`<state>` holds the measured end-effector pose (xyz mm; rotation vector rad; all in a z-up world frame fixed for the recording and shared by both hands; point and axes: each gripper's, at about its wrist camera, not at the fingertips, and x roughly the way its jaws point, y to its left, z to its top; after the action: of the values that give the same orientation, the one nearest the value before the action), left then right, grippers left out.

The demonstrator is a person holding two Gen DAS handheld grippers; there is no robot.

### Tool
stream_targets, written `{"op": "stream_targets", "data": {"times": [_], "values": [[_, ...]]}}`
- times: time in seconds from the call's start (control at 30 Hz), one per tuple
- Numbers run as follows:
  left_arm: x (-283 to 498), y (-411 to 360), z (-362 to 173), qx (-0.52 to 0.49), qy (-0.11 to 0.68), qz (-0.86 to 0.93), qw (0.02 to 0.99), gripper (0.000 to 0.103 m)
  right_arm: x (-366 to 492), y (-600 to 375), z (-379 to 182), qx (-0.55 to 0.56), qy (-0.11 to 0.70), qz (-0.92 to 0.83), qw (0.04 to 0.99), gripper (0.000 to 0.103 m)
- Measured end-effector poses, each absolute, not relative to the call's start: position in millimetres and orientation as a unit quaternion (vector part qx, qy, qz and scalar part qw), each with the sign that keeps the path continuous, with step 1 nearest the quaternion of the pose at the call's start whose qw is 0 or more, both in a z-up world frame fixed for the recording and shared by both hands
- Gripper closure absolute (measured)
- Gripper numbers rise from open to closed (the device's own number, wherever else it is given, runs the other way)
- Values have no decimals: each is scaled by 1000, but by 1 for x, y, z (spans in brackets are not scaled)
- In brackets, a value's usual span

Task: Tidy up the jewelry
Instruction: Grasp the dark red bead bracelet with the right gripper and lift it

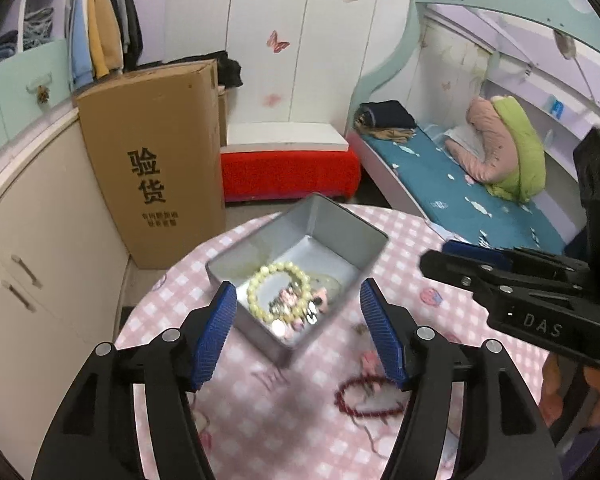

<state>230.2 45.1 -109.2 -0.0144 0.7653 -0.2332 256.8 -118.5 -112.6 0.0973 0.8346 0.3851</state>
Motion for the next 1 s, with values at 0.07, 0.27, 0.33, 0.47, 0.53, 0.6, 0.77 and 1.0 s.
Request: {"op": "stream_targets", "data": {"times": [0.07,0.27,0.33,0.47,0.53,0.6,0.77,1.0], "values": [[220,45,-112,-11,374,-106,921,40,244,-129,-123,46,414,178,891,66],[193,39,-131,-7,388,-94,917,40,214,-127,-173,21,461,163,872,66],[189,37,-136,-9,395,-95,914,40,210,-122,-182,22,470,168,866,66],[186,38,-147,-10,408,-87,909,40,206,-107,-193,1,466,160,870,66],[184,41,-152,-15,417,-87,905,40,205,-103,-196,-10,467,159,870,66],[183,42,-154,-19,420,-87,903,40,205,-100,-198,-19,464,158,872,67],[183,51,-158,-33,428,-85,899,40,197,-88,-199,-75,452,148,877,82],[185,57,-161,-47,437,-84,894,40,190,-86,-196,-47,451,183,873,96]]}}
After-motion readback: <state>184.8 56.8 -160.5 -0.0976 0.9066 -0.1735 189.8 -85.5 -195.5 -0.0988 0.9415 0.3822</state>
